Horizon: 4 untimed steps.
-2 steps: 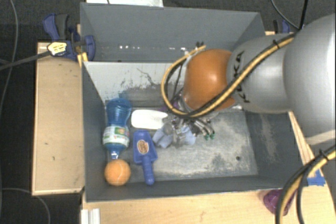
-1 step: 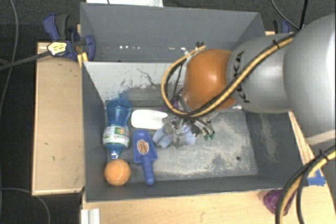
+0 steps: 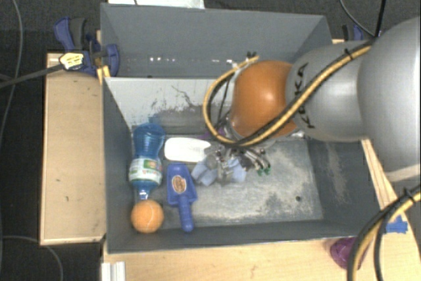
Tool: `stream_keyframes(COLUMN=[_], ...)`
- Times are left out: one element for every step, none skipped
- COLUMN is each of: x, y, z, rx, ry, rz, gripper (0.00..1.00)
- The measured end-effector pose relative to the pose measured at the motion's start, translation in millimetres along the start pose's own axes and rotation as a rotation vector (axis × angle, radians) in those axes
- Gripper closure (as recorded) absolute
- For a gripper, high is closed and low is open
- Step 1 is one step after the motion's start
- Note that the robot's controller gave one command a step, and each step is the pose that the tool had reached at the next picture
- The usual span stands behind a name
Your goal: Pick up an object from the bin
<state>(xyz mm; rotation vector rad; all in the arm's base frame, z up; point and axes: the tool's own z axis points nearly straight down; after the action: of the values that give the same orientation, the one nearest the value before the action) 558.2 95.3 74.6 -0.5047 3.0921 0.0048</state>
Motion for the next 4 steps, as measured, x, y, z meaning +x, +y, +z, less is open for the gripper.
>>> stream_keyframes(x=[1.4,-0.1,-1.5,-2.8], y=[0.4,0.2,0.1,-0.1], z=[-19.6,-43.9,-67.3,-80.5], rx=[-0.001,-0.001,0.0,0.001], ry=[0.006,0.002,-0.004,-0.008], rz=[0.001,0.002,0.003,0.003], gripper=[1.0,1.0,1.0,1.0])
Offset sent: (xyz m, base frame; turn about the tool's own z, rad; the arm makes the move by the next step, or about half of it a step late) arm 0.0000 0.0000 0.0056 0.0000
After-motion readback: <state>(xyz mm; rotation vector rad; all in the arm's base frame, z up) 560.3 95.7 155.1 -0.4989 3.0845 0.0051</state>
